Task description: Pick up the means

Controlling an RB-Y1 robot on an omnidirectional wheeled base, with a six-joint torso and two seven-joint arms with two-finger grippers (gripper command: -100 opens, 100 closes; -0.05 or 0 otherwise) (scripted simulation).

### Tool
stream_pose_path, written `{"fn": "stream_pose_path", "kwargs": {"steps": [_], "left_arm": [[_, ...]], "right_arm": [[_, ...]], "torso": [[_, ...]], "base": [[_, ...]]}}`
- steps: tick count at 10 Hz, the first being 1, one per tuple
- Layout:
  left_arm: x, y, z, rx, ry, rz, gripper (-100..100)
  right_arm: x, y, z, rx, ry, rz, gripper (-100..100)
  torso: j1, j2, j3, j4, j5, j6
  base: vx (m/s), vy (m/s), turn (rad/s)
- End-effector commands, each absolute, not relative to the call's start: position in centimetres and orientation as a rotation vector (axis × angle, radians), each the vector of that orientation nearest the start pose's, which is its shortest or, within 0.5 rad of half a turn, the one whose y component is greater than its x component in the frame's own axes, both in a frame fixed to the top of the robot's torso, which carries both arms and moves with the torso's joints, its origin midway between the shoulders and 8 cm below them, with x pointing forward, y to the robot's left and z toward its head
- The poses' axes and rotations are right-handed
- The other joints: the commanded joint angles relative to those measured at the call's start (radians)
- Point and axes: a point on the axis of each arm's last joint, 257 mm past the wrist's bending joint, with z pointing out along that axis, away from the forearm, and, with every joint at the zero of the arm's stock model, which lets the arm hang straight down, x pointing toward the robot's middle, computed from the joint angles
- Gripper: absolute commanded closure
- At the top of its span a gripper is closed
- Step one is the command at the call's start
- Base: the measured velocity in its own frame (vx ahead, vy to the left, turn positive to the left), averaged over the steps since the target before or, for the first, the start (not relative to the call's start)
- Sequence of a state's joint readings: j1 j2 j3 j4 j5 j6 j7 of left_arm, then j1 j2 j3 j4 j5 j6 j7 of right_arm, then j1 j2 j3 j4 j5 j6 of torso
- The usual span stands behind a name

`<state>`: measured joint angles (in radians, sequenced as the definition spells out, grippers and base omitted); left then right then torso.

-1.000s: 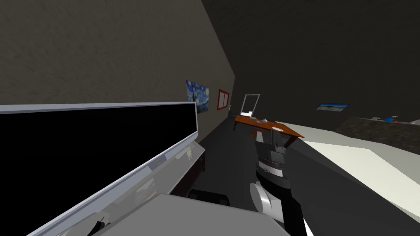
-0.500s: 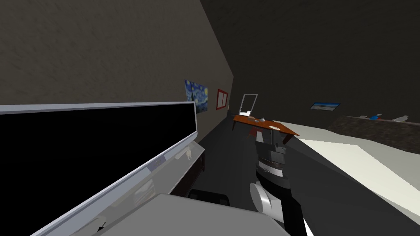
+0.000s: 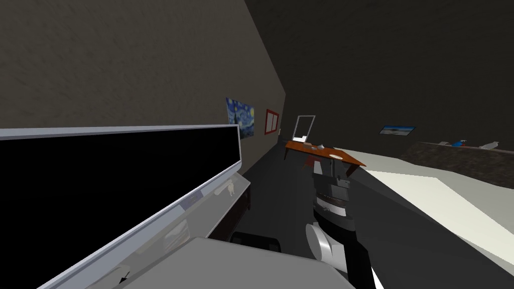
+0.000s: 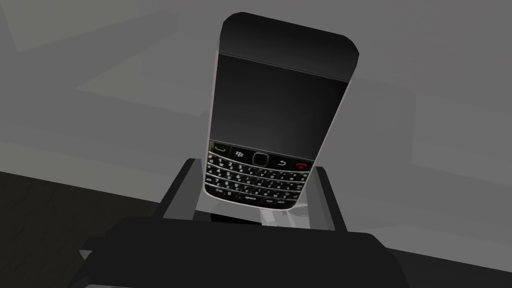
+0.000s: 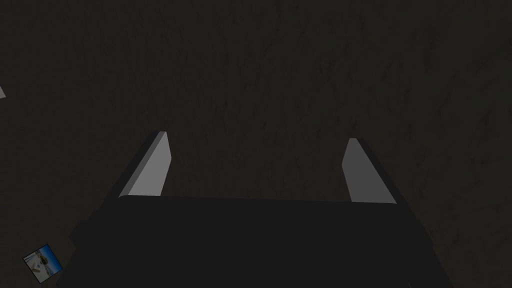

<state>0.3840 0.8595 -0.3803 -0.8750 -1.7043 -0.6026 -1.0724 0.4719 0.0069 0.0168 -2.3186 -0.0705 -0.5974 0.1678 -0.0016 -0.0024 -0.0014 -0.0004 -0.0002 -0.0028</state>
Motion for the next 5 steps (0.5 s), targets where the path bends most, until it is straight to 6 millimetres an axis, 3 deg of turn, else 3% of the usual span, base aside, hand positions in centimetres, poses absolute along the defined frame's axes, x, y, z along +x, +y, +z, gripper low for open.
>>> {"fn": "stream_pose_path", "kwargs": {"steps": [1, 2, 4, 5], "left_arm": [[0.9, 53.0, -57.6, -2.549, -1.842, 0.038, 0], [1.3, 54.1, -56.5, -2.554, -1.832, 0.040, 100], [1.4, 54.1, -56.2, -2.555, -1.827, 0.037, 100], [1.4, 54.2, -56.1, -2.555, -1.827, 0.038, 0]], "right_arm": [[31.8, -27.7, 6.7, 0.528, 0.484, 1.245, 0], [31.8, -27.7, 6.7, 0.528, 0.484, 1.245, 0], [31.8, -27.7, 6.7, 0.528, 0.484, 1.245, 0], [31.8, -27.7, 6.7, 0.528, 0.484, 1.245, 0]], "torso": [[0.000, 0.000, 0.000, 0.000, 0.000, 0.000], [0.000, 0.000, 0.000, 0.000, 0.000, 0.000], [-0.002, -0.002, -0.001, 0.000, -0.001, -0.001], [-0.001, -0.001, -0.001, 0.000, 0.000, 0.000]], "base": [[0.000, 0.000, 0.000], [0.022, -0.023, 0.079], [0.022, -0.023, 0.064], [0.000, 0.000, 0.000]]}}
